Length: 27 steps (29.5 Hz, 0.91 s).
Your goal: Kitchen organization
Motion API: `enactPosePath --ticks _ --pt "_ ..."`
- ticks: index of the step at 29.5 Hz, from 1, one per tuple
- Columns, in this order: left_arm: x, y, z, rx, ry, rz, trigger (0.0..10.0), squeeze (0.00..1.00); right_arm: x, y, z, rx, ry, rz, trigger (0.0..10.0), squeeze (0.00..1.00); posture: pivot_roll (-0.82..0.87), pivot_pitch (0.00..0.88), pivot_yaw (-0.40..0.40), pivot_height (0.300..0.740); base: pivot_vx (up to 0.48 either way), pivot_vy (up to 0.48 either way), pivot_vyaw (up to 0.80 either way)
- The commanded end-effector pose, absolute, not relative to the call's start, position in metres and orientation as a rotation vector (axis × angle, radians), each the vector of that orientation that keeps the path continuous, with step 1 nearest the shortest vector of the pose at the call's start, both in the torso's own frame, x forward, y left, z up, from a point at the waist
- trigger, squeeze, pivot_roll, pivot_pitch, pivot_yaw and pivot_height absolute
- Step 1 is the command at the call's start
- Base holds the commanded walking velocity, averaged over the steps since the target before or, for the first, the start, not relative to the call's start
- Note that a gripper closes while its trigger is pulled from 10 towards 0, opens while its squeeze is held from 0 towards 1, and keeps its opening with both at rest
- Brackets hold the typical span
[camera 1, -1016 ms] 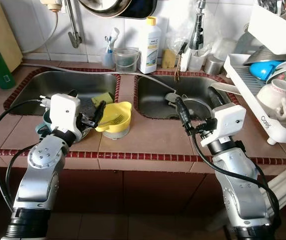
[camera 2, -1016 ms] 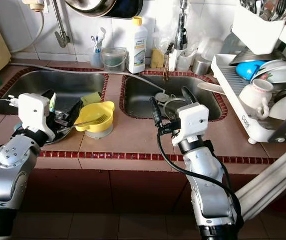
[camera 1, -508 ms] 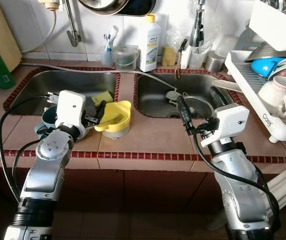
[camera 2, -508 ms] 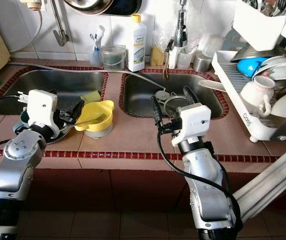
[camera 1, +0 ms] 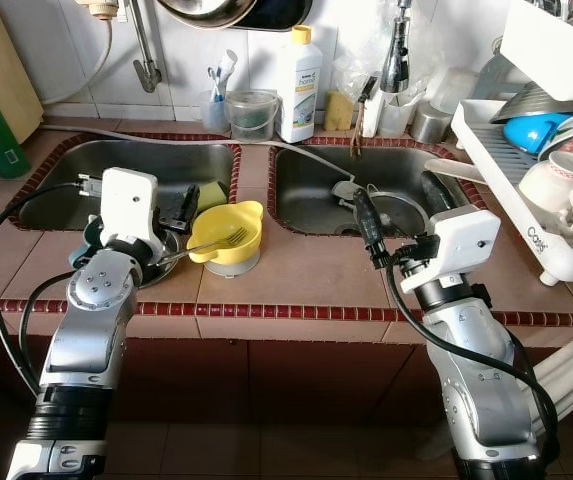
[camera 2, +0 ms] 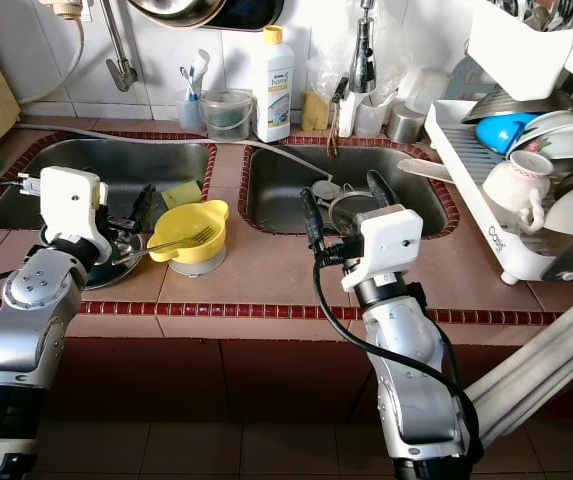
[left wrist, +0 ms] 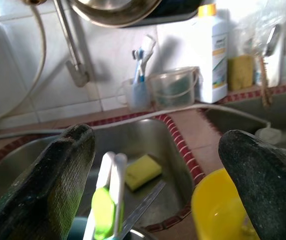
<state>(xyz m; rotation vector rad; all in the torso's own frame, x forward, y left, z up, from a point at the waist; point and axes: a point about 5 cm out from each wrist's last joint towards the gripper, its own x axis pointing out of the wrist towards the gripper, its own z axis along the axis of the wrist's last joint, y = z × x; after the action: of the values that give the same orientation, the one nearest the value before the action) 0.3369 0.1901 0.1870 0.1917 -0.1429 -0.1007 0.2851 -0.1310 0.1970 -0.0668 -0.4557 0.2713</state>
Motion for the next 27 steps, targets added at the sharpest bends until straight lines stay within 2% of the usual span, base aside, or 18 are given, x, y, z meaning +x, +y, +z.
enactPosePath --ticks 1,8,19,27 --pt "0.34 0.19 0.19 0.212 -0.136 -0.082 10.0 0.0 0.284 -0.129 0.201 -0.062 -0.468 0.28 10.0 0.0 -0.18 0.025 0.005 0.74 0.0 0.0 0.0" --pt "0.344 0.189 0.185 0.222 -0.099 -0.062 10.0 0.0 0.283 -0.125 0.203 -0.044 -0.469 0.286 10.0 0.0 -0.19 0.021 0.009 0.74 0.0 0.0 0.0" --pt "0.348 0.187 0.182 0.252 -0.075 -0.053 10.0 0.0 0.269 -0.102 0.205 -0.002 -0.481 0.345 10.0 0.0 -0.2 0.027 0.017 0.74 0.0 0.0 0.0" --pt "0.35 0.19 0.182 0.256 -0.071 -0.043 10.0 0.0 0.267 -0.102 0.205 0.002 -0.474 0.346 10.0 0.0 -0.2 0.032 0.019 0.74 0.0 0.0 0.0"
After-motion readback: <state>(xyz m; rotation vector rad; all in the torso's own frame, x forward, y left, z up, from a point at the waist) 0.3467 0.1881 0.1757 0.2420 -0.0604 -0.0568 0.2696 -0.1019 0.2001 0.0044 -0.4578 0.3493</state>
